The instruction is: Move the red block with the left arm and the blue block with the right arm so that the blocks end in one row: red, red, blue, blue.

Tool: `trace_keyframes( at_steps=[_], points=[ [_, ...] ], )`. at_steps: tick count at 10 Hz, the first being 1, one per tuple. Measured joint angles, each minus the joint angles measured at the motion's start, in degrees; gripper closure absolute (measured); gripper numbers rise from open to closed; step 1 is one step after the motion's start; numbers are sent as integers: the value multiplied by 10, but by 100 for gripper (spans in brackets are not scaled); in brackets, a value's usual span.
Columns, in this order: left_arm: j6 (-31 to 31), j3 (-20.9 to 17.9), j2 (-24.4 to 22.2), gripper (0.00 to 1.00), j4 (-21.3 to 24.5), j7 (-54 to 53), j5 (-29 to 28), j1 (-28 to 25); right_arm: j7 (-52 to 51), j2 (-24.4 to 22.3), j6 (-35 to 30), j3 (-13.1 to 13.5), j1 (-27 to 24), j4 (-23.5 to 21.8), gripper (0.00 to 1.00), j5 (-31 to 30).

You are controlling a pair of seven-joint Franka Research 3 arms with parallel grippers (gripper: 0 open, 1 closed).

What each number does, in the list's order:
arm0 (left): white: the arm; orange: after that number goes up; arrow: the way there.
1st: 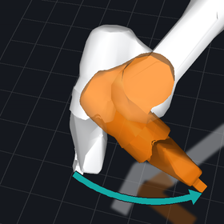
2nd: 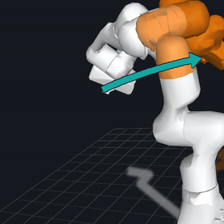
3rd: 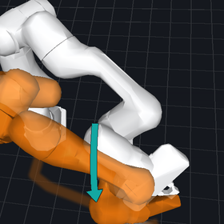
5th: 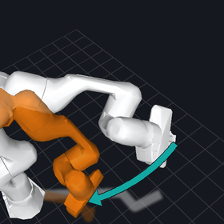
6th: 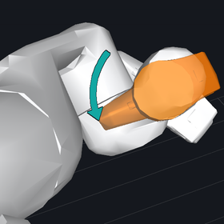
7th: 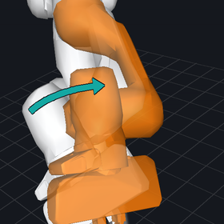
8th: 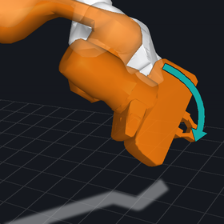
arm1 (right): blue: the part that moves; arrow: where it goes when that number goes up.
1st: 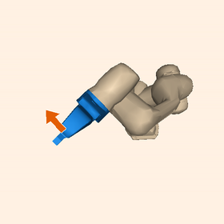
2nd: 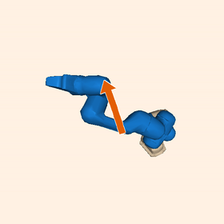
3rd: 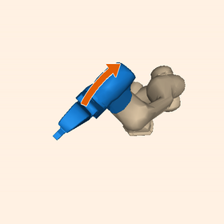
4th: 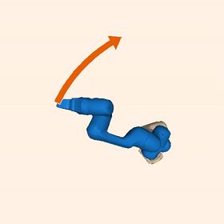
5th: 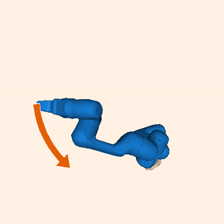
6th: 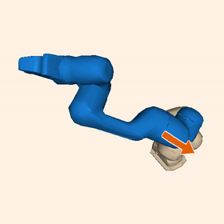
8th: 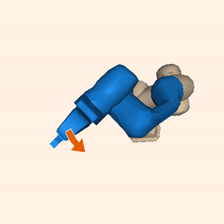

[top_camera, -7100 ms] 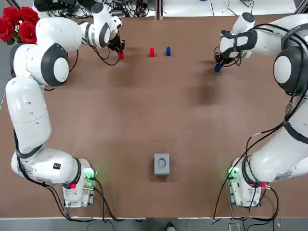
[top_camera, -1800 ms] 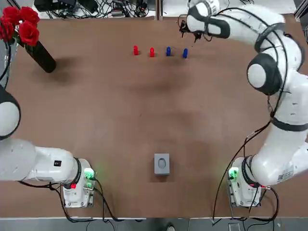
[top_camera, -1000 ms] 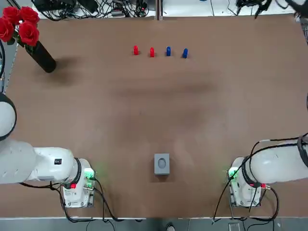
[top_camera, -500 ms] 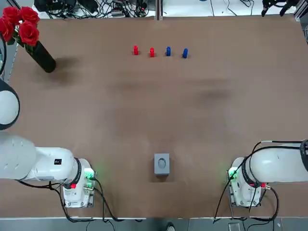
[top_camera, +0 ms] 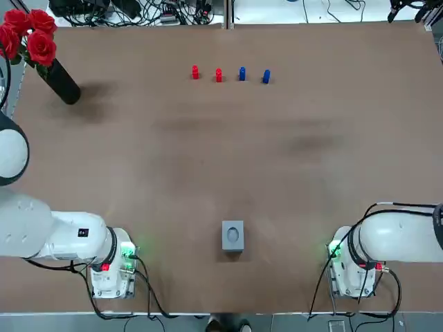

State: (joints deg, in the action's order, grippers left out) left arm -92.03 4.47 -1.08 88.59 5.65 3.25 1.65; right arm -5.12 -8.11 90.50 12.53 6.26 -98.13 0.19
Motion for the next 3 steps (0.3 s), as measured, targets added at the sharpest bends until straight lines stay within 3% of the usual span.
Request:
trace_keyframes(
  at_steps=[3],
  points=[
    [0,0,0,2,0,0,0,0,0,-3,-4,1,0,0,0,0]
  ],
)
